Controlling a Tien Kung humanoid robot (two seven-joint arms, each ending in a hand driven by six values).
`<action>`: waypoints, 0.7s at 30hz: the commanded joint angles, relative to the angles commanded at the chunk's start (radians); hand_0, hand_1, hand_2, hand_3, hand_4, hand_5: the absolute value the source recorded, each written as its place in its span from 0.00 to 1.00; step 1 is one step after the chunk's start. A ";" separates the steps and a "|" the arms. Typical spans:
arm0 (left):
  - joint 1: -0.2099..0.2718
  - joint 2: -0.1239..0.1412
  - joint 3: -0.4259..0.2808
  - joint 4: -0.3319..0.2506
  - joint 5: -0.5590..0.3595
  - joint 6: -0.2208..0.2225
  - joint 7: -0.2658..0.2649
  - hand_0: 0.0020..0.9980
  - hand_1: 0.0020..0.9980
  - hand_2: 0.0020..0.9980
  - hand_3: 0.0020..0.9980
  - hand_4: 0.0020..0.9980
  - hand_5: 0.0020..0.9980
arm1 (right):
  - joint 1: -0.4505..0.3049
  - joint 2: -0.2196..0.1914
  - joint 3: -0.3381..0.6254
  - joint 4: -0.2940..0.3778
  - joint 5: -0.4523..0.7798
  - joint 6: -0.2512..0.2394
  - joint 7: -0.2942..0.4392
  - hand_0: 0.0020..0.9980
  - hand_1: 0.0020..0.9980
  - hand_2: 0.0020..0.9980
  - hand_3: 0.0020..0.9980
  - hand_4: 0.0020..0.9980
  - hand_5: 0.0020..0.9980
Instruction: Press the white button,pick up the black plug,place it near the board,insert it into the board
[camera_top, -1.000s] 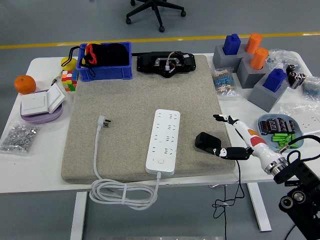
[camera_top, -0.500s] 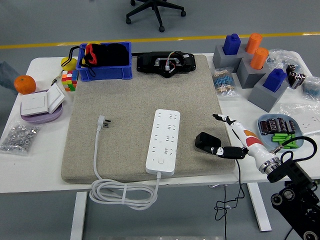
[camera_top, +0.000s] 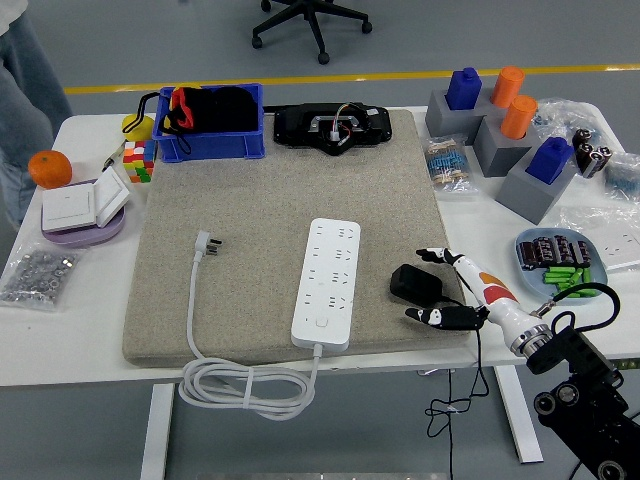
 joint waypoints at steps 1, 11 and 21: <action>-0.001 0.000 0.002 0.000 -0.002 0.000 -0.001 0.71 0.70 0.67 0.72 0.72 0.30 | 0.000 0.000 -0.003 -0.001 0.003 -0.003 0.005 0.80 0.69 0.67 0.73 0.91 0.19; -0.006 0.001 0.009 0.000 -0.003 -0.001 0.001 0.71 0.70 0.67 0.72 0.72 0.30 | 0.006 -0.001 -0.011 -0.007 0.013 -0.013 0.016 0.78 0.68 0.66 0.71 0.89 0.18; 0.000 0.000 0.006 0.000 0.000 -0.001 0.001 0.71 0.70 0.67 0.72 0.72 0.30 | -0.010 -0.008 -0.014 0.012 0.029 0.036 0.008 0.96 0.94 0.91 0.95 1.00 0.30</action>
